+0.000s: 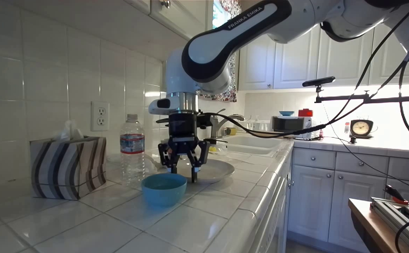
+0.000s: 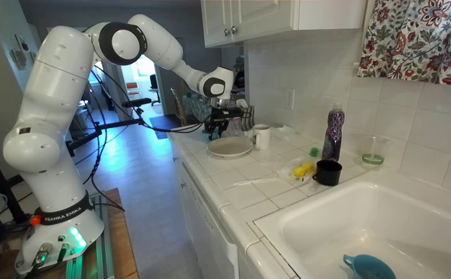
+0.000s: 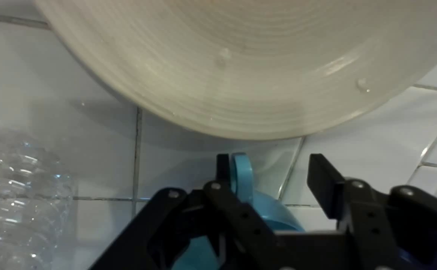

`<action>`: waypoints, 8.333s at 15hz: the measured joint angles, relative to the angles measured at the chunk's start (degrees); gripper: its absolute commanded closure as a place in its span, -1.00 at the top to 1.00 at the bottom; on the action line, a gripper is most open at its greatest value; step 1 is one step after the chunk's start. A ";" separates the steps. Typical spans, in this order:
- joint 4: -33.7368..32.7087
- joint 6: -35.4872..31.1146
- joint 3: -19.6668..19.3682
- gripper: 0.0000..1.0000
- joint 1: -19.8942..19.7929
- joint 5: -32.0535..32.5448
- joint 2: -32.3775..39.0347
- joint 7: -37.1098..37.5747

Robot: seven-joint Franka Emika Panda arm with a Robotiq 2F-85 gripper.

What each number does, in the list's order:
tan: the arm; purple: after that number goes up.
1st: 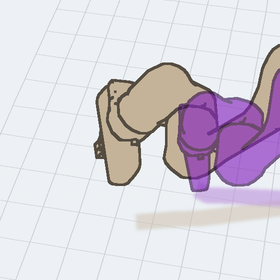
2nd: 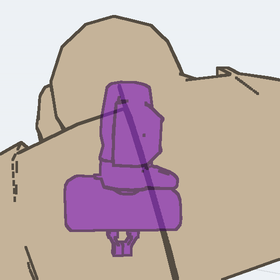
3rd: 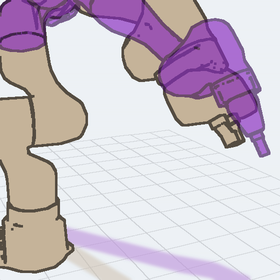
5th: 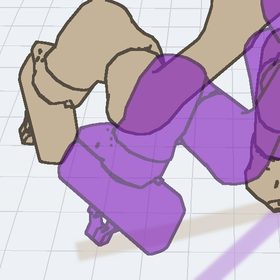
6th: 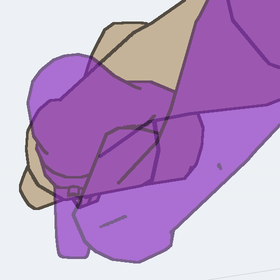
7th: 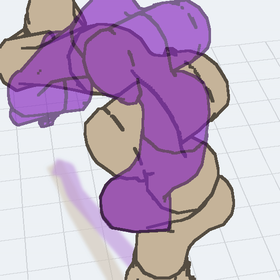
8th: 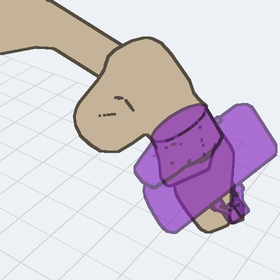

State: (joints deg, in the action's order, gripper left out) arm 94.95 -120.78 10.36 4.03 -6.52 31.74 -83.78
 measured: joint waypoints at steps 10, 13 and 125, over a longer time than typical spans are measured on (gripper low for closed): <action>-0.30 -0.01 0.00 -0.94 0.00 0.39 0.20 -0.01; -0.32 -0.01 0.00 -0.94 0.00 0.39 0.23 0.03; 21.74 -17.98 -8.38 -0.94 -3.99 8.48 -20.37 52.50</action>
State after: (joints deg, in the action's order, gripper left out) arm 116.68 -138.76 1.98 0.04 1.96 11.37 -31.28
